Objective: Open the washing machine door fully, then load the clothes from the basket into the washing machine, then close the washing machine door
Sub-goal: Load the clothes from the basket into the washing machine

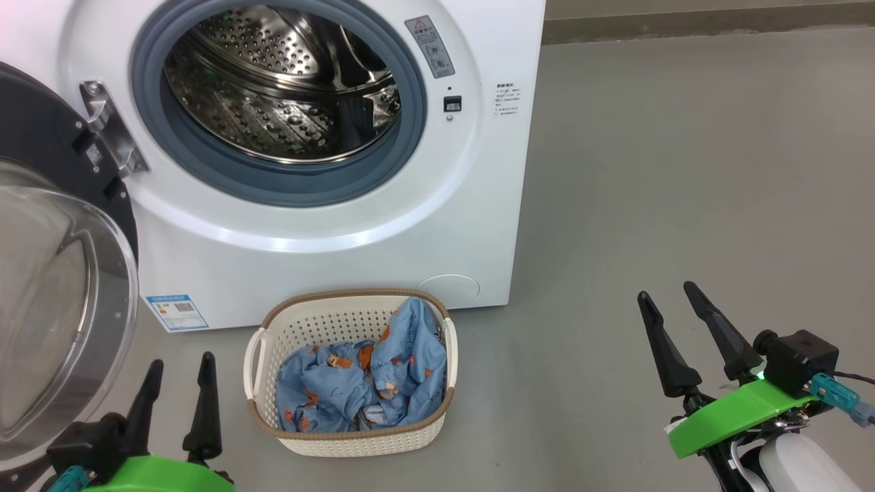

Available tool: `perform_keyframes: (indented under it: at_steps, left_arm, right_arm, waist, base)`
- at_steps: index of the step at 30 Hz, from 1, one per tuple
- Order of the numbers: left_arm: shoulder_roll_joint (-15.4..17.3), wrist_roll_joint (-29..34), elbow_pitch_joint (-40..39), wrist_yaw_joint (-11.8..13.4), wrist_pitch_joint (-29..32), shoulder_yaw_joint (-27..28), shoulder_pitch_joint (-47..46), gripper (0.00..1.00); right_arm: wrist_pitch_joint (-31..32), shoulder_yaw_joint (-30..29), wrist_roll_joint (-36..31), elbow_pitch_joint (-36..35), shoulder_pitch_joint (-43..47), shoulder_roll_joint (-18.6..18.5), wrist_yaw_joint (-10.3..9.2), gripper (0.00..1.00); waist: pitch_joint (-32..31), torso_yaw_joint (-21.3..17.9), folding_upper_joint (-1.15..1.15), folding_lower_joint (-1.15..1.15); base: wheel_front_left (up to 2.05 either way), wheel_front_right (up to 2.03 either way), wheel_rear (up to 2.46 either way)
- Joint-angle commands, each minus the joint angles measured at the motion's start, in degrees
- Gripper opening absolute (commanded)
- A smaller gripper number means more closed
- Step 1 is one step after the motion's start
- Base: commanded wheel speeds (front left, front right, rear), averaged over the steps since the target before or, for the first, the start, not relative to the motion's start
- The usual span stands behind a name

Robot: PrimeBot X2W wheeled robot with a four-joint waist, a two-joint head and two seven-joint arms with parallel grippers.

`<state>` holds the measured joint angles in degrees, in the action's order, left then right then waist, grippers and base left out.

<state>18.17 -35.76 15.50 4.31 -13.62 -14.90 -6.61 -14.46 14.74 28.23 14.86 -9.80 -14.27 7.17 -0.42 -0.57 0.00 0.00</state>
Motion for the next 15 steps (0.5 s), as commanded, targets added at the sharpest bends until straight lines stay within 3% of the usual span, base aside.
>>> perform_keyframes:
  at_steps: [1,15]
  left_arm:
    - [1.6,0.4,-1.5,0.4,-0.5,1.9,-1.1,1.00]
    - [1.7,0.8,-1.6,0.6,-0.8,1.7,-1.1,1.00]
  right_arm:
    - [-0.5,0.8,-0.3,-1.1,-0.8,-0.8,0.32,1.00]
    - [-0.5,1.1,-0.1,-1.1,-0.9,-1.1,0.32,1.00]
  waist:
    - [0.0,0.0,0.00,0.00]
    - [-0.1,0.0,0.00,0.00]
  base:
    - [0.00,0.00,0.00]
    - [0.00,0.00,0.00]
